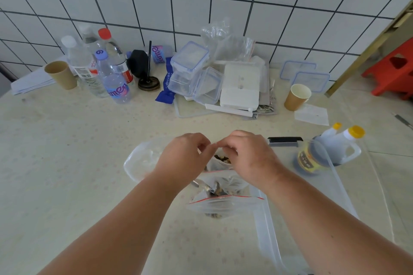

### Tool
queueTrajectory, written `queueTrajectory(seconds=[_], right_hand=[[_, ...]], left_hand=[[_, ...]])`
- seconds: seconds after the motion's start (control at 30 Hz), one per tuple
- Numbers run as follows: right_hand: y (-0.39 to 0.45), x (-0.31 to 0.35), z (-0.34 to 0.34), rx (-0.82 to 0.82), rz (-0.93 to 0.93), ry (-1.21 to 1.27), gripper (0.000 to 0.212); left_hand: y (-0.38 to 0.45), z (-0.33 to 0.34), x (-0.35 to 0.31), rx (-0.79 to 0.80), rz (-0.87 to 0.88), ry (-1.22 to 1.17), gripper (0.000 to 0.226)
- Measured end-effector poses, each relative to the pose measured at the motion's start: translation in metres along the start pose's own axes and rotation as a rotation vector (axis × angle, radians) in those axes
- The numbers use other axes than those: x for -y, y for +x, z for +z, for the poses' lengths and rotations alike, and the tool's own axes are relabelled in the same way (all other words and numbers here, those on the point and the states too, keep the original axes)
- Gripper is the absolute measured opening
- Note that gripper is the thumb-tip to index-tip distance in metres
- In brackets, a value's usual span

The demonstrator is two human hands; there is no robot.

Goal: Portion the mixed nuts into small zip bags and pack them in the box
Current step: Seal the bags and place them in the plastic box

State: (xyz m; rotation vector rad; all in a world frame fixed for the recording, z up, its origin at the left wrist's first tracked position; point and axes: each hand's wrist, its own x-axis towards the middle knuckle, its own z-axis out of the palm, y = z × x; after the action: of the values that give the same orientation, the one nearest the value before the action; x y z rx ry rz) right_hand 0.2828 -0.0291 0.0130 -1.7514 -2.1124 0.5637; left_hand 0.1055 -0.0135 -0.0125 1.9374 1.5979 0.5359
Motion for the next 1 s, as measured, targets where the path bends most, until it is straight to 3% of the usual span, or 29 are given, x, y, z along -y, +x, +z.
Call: queueTrajectory(seconds=[0.17, 0.27, 0.33, 0.47, 0.57, 0.73, 0.87, 1.0], right_hand=[[0.004, 0.002, 0.0, 0.05, 0.023, -0.004, 0.028], [0.007, 0.002, -0.001, 0.025, 0.075, 0.006, 0.014], [0.01, 0.0, -0.002, -0.009, 0.106, 0.026, 0.008], [0.015, -0.001, -0.007, -0.003, 0.158, -0.004, 0.002], [0.019, -0.004, -0.008, 0.008, 0.16, -0.097, 0.011], [0.02, -0.006, -0.001, 0.008, -0.043, 0.014, 0.007], [0.024, -0.009, 0.005, -0.019, -0.064, 0.012, 0.004], [0.024, -0.01, 0.004, 0.024, -0.143, -0.04, 0.022]], left_hand=[[0.016, 0.001, -0.02, 0.045, -0.046, 0.371, 0.019], [0.02, -0.001, -0.031, 0.098, -0.06, 0.526, 0.008], [0.019, -0.003, -0.035, 0.108, -0.071, 0.547, 0.017], [0.011, -0.004, -0.036, 0.11, -0.094, 0.497, 0.028], [0.01, -0.003, -0.032, 0.094, -0.157, 0.4, 0.008], [0.006, 0.003, -0.018, 0.049, -0.137, 0.105, 0.019], [0.003, 0.008, -0.012, 0.009, -0.117, 0.013, 0.021], [0.004, 0.005, -0.008, 0.02, -0.2, -0.145, 0.019]])
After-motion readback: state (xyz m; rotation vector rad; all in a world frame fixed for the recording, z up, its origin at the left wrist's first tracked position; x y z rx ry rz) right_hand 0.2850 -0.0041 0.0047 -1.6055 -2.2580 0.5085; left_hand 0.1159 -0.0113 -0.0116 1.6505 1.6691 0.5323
